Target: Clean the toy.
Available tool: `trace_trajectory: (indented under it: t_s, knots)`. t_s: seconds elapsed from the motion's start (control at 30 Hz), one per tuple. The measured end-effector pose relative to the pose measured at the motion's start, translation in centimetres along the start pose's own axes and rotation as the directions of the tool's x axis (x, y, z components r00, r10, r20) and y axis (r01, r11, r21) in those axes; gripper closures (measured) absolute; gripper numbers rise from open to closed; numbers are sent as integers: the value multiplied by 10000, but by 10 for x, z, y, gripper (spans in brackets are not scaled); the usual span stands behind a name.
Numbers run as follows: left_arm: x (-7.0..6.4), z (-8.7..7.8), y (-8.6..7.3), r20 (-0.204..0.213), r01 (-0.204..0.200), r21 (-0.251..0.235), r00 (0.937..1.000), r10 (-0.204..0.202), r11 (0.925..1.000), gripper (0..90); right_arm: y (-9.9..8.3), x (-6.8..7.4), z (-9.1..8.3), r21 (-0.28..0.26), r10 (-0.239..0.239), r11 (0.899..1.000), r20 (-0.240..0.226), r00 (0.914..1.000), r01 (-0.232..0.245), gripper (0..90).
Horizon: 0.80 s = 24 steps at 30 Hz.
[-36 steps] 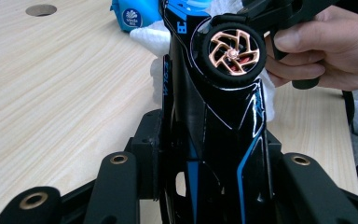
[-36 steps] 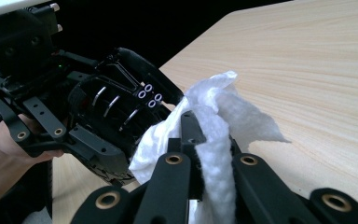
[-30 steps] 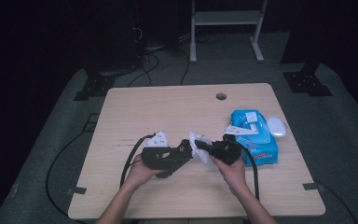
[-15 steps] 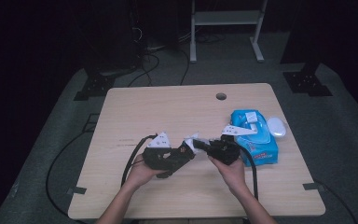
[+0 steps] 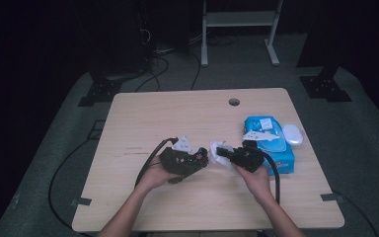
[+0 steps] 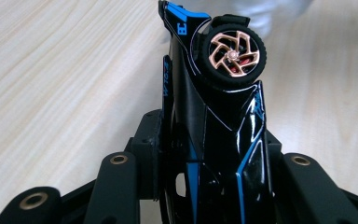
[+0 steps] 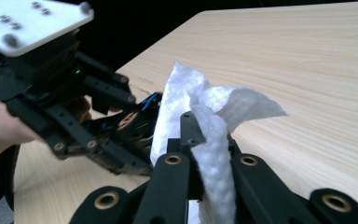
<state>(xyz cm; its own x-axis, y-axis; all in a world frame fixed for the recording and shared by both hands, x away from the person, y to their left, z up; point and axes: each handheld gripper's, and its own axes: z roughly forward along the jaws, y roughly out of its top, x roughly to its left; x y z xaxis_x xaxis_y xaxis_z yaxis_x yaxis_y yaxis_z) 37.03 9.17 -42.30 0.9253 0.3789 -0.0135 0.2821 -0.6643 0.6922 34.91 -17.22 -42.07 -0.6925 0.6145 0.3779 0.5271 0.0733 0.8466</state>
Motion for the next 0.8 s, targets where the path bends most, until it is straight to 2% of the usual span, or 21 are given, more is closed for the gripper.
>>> trace_trajectory:
  t_s: [0.1,0.2,0.3,0.33,0.47,0.5,0.57,0.6,0.67,0.73,0.8]
  knots:
    - [6,10,8,-109,-113,619,9999,120,9980,565,-2,-3,-1,78,87,9999,60,9999,-88,873]
    - [8,21,10,104,-104,1073,9999,93,9942,565,-8,-6,0,228,126,9997,24,9999,-127,873]
    - [8,33,8,230,-181,1718,9996,144,9850,564,-10,-8,1,372,152,9992,69,9999,-154,872]
    - [8,36,7,271,-196,1795,9995,150,9836,563,-10,-8,1,380,156,9992,80,9998,-159,872]
    - [8,36,8,397,16,1712,9992,-85,9852,547,-9,-9,-1,413,130,9991,80,9999,-134,872]
    - [8,33,9,320,154,1595,9993,-208,9871,494,-9,-9,0,438,130,9990,83,9999,-134,872]
    - [10,24,10,450,331,1347,9982,-394,9903,416,-8,-9,0,456,155,9988,-12,9999,-154,871]
    - [9,20,9,434,383,1189,9981,-437,9922,399,-7,-9,0,473,231,9986,-102,9997,-226,868]
    - [10,8,6,656,546,701,9961,-592,9960,366,-4,-8,0,387,306,9988,-269,9992,-295,868]
    - [13,-3,2,717,769,407,9942,-797,9962,359,-1,-5,3,462,262,9986,-380,9989,-244,869]
    - [17,-14,-4,932,1179,-85,9888,-1166,9930,355,1,-2,9,566,211,9982,-493,9986,-183,868]
